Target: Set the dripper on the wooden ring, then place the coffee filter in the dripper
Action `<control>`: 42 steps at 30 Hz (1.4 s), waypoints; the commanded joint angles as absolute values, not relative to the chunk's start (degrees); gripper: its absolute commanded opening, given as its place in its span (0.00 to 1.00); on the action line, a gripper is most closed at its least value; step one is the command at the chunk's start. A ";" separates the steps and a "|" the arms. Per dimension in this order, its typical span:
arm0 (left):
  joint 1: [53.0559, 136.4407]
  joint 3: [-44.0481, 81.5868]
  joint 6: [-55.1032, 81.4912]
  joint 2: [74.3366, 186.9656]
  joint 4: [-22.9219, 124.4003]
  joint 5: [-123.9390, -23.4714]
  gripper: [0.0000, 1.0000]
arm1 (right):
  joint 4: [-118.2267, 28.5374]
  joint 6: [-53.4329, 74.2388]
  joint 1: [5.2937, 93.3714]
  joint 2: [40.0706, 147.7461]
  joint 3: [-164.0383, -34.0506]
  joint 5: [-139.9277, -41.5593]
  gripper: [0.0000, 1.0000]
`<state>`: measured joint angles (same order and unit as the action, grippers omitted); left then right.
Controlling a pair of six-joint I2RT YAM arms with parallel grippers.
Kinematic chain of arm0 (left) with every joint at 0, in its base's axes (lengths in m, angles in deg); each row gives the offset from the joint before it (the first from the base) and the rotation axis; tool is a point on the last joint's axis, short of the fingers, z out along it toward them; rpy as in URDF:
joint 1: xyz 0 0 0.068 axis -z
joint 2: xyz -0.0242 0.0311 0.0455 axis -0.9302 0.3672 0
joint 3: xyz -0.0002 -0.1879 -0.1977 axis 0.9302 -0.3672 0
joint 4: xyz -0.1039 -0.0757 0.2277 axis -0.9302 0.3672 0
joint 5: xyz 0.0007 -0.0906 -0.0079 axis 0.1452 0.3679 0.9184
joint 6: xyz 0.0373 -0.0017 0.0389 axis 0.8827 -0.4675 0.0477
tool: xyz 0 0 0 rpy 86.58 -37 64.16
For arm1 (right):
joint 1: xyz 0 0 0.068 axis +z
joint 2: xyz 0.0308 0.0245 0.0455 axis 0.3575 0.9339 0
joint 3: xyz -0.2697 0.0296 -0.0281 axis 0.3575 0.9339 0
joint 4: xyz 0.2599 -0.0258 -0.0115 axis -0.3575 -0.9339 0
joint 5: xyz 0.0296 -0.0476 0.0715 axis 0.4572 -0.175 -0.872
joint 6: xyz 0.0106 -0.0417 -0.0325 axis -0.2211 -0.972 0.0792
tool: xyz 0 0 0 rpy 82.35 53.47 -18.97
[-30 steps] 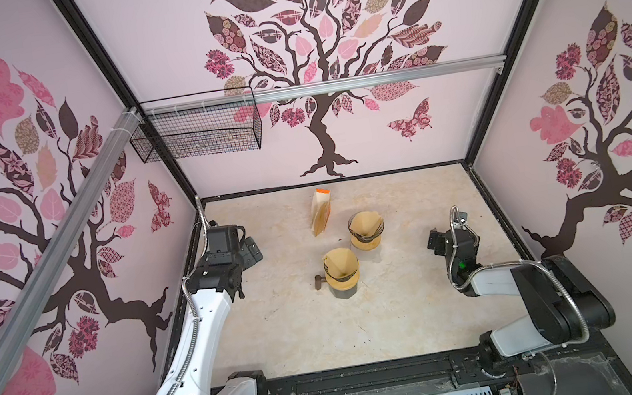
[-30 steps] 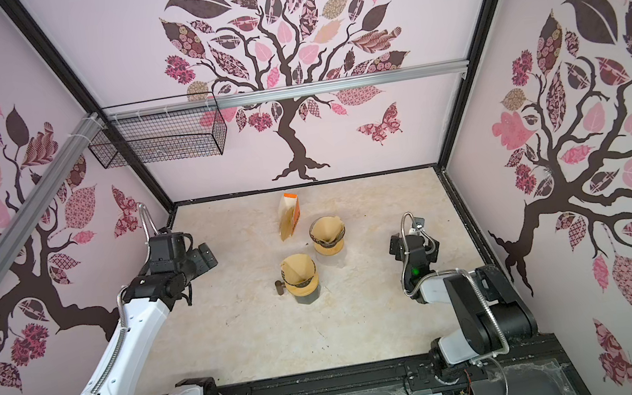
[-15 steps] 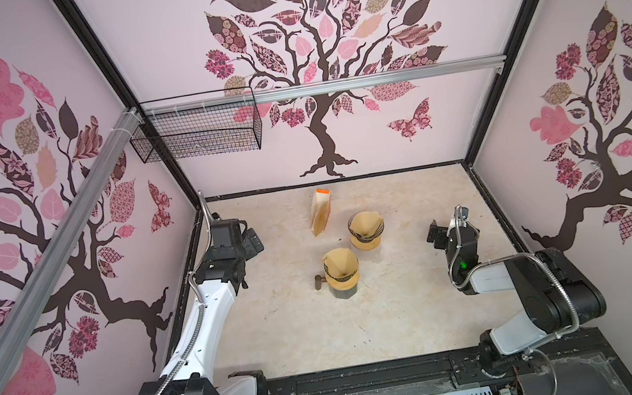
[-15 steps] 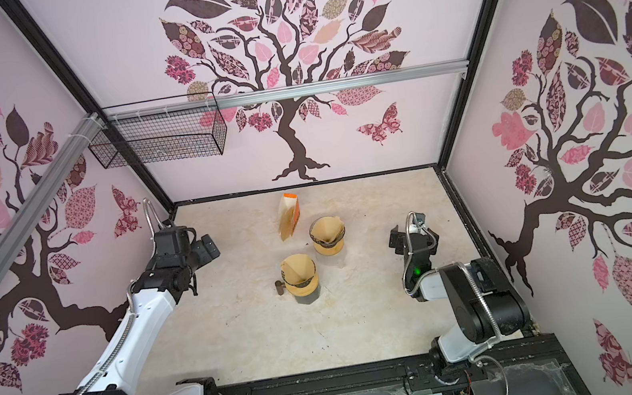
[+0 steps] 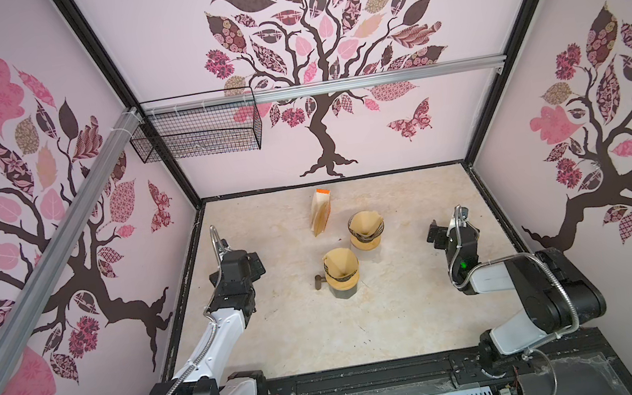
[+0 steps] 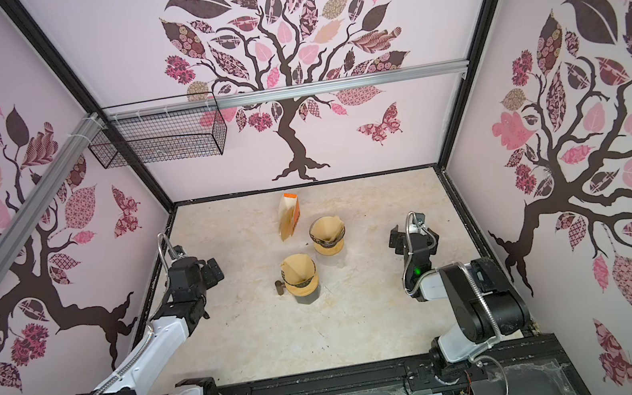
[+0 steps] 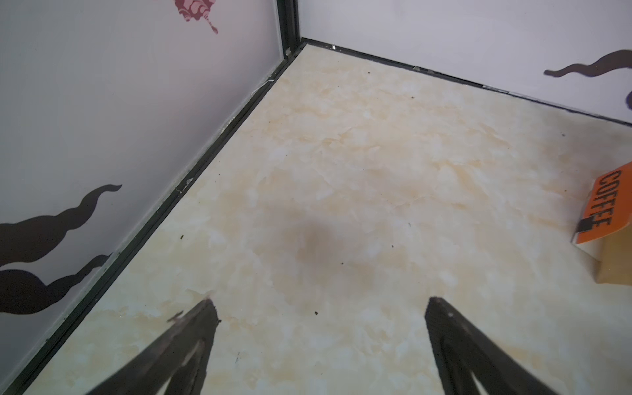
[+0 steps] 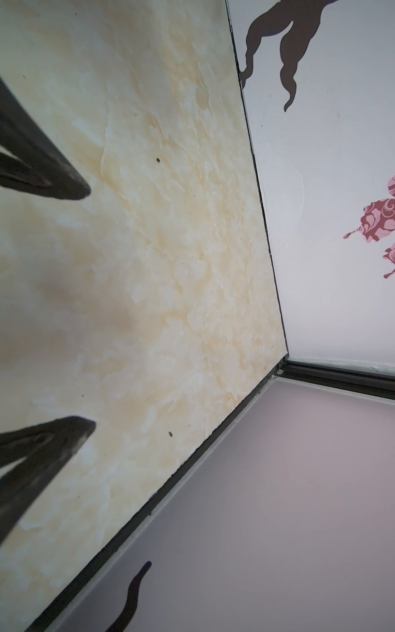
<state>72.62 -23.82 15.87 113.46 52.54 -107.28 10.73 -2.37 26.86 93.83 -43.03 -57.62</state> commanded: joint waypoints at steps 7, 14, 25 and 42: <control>72.41 -33.42 24.55 124.70 12.59 -109.75 0.98 | 10.66 -2.64 26.69 95.24 -44.68 -57.93 1.00; 70.10 -36.10 25.50 134.31 -0.97 -102.85 0.98 | 10.22 -2.70 26.67 95.45 -44.99 -57.91 1.00; 68.30 -33.11 25.45 138.85 -0.55 -97.71 0.98 | 9.70 -2.81 26.66 95.58 -45.35 -57.91 1.00; 68.91 -31.97 26.39 138.70 2.02 -98.76 0.98 | 9.49 -2.80 26.72 95.42 -45.34 -57.93 1.00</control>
